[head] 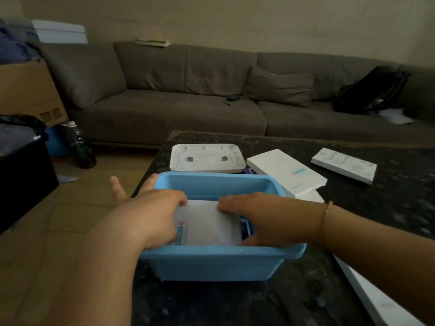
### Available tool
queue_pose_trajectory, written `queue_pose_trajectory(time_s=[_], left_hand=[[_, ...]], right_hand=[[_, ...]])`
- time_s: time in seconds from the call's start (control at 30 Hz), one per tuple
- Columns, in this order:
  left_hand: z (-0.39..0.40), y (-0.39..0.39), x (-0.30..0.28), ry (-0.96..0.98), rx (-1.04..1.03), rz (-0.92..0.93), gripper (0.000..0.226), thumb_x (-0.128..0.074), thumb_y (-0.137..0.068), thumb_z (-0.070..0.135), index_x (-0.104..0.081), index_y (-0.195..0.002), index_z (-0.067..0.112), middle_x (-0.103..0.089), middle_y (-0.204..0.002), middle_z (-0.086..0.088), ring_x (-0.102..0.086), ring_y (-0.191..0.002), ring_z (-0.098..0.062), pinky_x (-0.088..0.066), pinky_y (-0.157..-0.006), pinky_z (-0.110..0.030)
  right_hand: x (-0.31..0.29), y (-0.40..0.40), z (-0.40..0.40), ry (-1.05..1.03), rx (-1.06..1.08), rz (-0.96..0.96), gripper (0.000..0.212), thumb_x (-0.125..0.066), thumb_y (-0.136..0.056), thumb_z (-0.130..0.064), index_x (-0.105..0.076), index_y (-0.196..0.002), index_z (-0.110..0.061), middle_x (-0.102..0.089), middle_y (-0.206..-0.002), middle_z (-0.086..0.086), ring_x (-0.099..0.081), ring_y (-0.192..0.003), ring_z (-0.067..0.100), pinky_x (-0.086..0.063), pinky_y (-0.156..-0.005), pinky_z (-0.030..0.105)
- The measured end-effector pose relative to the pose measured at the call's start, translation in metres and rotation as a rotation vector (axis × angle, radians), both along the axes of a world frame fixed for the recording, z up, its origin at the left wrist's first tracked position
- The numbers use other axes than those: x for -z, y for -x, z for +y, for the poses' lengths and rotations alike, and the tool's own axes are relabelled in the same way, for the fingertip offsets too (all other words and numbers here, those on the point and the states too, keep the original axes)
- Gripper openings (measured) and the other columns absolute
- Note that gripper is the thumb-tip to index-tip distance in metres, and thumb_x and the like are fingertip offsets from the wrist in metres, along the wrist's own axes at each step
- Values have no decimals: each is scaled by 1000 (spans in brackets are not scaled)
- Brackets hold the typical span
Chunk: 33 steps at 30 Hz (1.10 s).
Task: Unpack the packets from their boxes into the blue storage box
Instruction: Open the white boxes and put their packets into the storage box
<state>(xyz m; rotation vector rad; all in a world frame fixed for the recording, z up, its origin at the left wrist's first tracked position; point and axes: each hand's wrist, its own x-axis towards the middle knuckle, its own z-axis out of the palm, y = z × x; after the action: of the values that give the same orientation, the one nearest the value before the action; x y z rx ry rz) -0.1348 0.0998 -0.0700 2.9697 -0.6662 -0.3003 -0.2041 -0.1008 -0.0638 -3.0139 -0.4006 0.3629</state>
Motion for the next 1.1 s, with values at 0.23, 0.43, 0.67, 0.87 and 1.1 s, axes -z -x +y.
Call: queue_pose_trajectory(time_s=[0.23,0.43,0.67,0.87,1.1], left_hand=[[-39,37,-38,441,286,-350,56,-68,-89,36,-43,-138,46,-38,-146,27,-26,-142,-2,-19,-120,-39],[-132,122,-10,589,1025,-115,47,-66,-93,27,-51,-137,35,-51,-140,18,-40,-128,4,-23,-108,-14],[-204,125,90,182,1157,-102,64,-59,-94,43,-32,-151,34,-19,-163,11,-5,-151,-10,8,-118,-33],[-206,111,115,429,1265,-254,39,-53,-88,33,-63,-125,29,-63,-134,5,-55,-127,-14,-51,-100,-43],[-190,131,32,1174,847,227,29,-52,-95,49,-71,-113,36,-73,-97,10,-70,-89,-10,-60,-66,-28]], right_hand=[[-48,69,-59,-422,393,-431,50,-59,-80,-51,-42,-127,-54,-46,-126,-34,-48,-104,-13,-41,-82,10],[40,190,-178,-290,1051,-483,60,-54,-85,11,-55,-96,-47,-67,-113,-9,-60,-98,8,-48,-91,31],[78,248,-191,-186,928,-2,64,-56,-95,-20,-21,-120,-67,-36,-110,-31,-40,-110,-3,-37,-107,24],[86,261,-192,-304,729,-262,47,-58,-95,-16,-46,-111,-60,-53,-110,-28,-54,-104,-6,-44,-90,10],[31,259,-182,-1314,536,-713,46,-68,-73,-66,-77,-101,-31,-73,-83,7,-70,-83,18,-56,-73,21]])
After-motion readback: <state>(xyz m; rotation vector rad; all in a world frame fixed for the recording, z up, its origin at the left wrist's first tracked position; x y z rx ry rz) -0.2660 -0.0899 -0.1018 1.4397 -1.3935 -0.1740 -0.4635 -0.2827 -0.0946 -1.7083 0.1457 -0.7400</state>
